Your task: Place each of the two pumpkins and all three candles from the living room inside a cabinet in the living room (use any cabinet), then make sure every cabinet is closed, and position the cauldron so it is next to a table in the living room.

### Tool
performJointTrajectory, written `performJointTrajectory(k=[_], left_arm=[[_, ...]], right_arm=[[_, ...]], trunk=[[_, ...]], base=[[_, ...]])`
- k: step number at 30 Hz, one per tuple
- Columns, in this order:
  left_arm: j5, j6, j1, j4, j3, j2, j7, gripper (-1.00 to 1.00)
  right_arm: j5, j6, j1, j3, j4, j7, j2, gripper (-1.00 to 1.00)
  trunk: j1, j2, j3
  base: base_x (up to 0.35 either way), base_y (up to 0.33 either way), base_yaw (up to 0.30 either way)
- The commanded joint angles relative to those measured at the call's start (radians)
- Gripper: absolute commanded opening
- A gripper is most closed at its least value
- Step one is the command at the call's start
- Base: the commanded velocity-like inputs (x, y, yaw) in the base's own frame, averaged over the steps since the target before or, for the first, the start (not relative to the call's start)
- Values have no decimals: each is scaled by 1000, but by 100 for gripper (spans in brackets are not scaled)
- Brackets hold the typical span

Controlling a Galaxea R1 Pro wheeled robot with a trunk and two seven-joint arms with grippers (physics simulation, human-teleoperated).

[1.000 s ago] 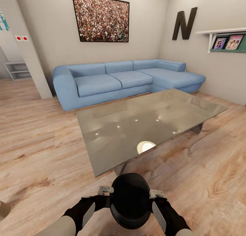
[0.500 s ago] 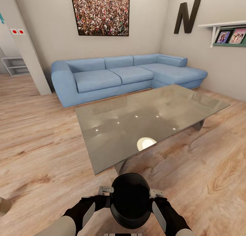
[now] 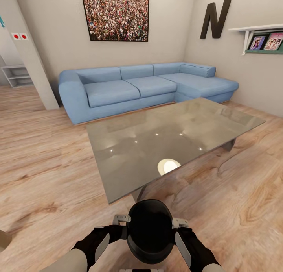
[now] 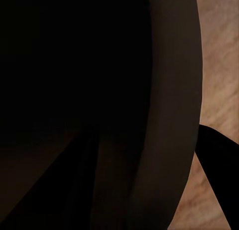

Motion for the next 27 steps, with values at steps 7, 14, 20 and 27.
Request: performJointTrajectory(k=[7, 14, 20, 27], left_arm=[[11, 6, 0, -4, -15, -1, 2, -100], [11, 6, 0, -5, -15, -1, 2, -100], [11, 6, 0, -5, -15, -1, 2, -100], [11, 6, 0, -4, -15, -1, 2, -100]], right_arm=[[23, 8, 0, -8, -2, -24, 1, -100], [23, 8, 0, -8, -2, -24, 1, -100], [23, 8, 0, -8, -2, -24, 1, -100], [23, 8, 0, -8, -2, -24, 1, -100]], trunk=[[0, 0, -1], [0, 0, -1], [0, 0, -1], [0, 0, -1]], base=[[39, 0, 0], [37, 0, 0], [45, 0, 0], [7, 0, 0]])
